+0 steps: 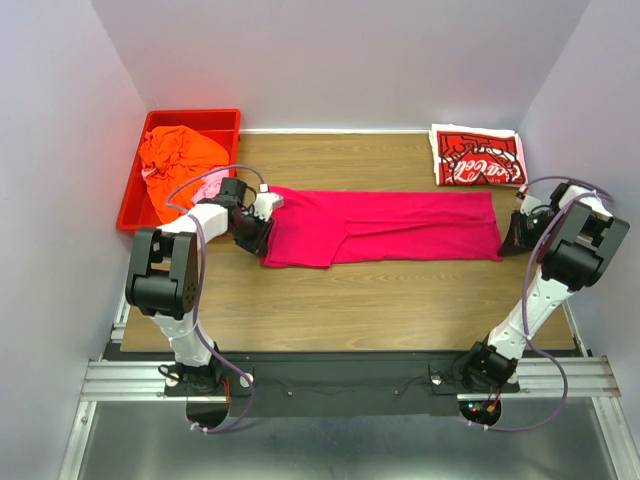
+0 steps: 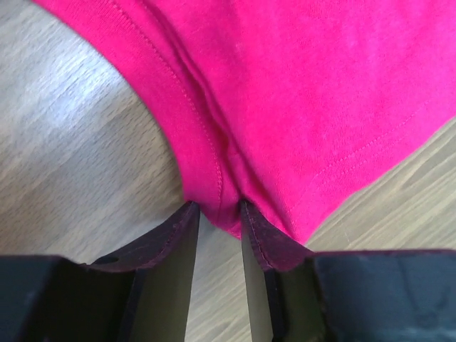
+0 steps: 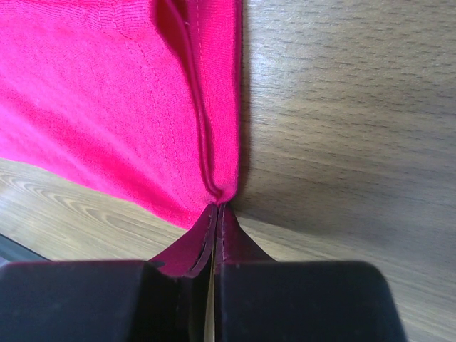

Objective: Fold and stack the t-shirts
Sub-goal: Fold the tshirt

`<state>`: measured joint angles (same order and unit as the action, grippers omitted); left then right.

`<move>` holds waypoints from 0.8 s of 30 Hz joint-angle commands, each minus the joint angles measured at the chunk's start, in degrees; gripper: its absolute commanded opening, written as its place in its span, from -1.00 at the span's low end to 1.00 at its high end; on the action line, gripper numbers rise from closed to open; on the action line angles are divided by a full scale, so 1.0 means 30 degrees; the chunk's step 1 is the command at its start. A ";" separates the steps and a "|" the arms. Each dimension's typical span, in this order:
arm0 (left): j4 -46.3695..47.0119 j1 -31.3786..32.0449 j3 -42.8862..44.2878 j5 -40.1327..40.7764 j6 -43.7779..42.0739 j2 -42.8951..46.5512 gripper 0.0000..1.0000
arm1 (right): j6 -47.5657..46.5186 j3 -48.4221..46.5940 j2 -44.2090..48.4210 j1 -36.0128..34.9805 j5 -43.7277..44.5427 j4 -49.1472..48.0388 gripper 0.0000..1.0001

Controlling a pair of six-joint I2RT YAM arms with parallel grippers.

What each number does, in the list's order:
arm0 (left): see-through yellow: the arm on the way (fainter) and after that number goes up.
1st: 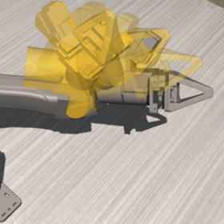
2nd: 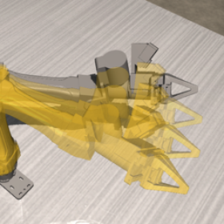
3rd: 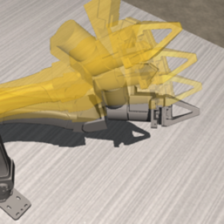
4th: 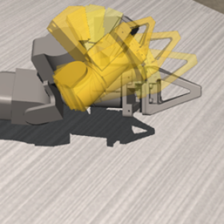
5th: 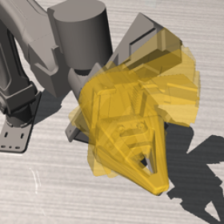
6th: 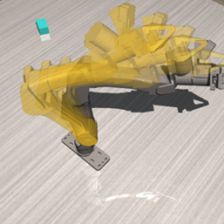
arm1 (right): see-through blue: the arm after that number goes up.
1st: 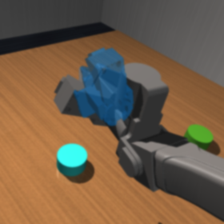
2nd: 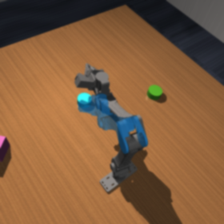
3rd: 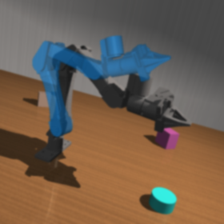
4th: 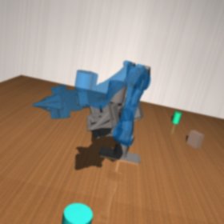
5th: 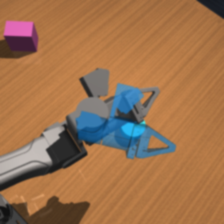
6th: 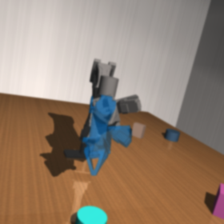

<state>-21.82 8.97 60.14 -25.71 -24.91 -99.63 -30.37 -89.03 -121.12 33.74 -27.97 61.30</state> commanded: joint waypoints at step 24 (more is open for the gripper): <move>-0.2188 0.0290 -0.1120 0.2657 -0.1190 0.2771 -0.89 | -0.2795 0.3046 0.2639 0.0063 0.2701 -0.0277 -0.99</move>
<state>-25.19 10.11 57.78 -16.29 -26.65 -95.13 -34.89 -81.67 -115.81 33.67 -22.24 60.62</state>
